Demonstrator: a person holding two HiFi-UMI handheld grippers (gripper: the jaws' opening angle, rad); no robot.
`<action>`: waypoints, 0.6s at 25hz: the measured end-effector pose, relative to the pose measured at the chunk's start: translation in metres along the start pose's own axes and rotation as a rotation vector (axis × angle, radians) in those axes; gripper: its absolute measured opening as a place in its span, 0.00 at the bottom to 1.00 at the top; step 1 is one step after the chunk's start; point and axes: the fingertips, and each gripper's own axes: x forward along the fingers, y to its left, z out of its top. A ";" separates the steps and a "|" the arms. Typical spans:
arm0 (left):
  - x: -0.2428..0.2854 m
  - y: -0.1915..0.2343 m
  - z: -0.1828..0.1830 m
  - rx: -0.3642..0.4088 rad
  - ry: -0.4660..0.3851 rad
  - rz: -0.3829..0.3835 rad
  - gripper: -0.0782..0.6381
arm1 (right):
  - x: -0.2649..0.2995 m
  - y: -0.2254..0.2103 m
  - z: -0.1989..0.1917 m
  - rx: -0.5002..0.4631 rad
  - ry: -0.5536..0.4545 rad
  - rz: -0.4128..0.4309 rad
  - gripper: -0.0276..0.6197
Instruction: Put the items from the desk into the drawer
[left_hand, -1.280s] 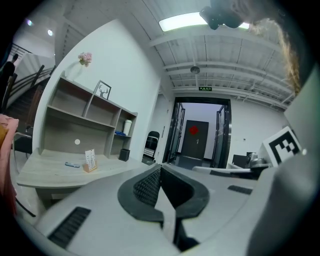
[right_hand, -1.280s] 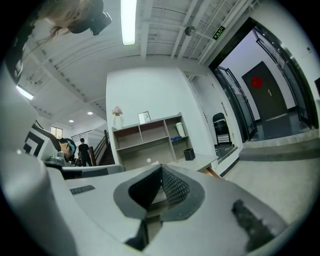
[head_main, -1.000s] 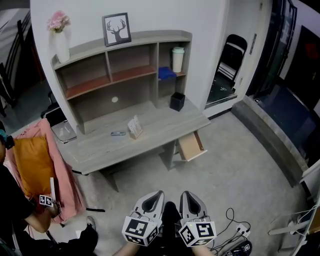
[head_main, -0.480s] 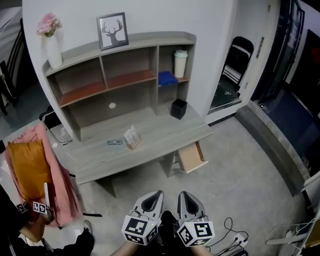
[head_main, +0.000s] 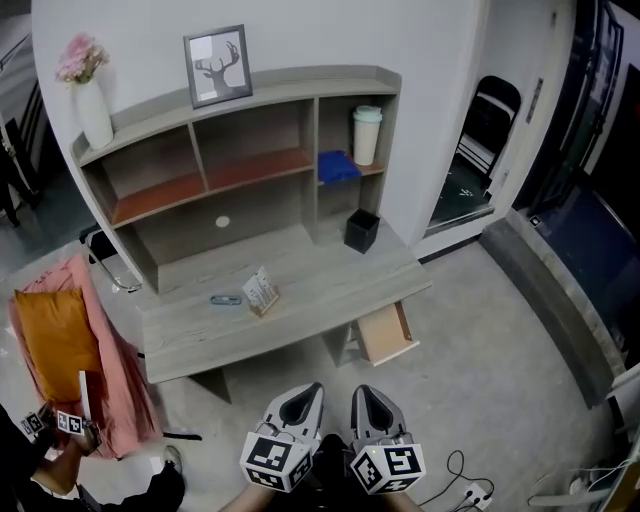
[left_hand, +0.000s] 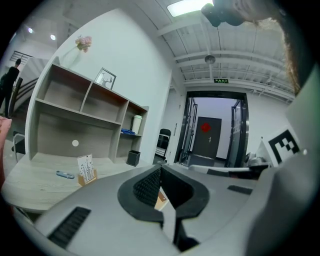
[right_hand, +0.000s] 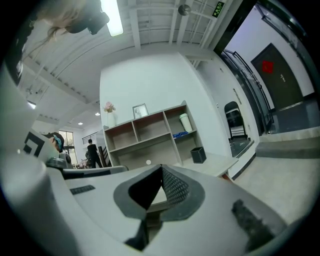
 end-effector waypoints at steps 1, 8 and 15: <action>0.006 0.002 0.001 0.002 0.001 0.001 0.12 | 0.005 -0.004 0.001 0.000 0.000 0.002 0.05; 0.047 0.015 0.010 -0.004 0.000 0.010 0.12 | 0.042 -0.029 0.009 0.022 0.009 0.015 0.05; 0.076 0.027 0.007 -0.023 0.012 0.039 0.12 | 0.070 -0.042 0.008 0.013 0.048 0.050 0.05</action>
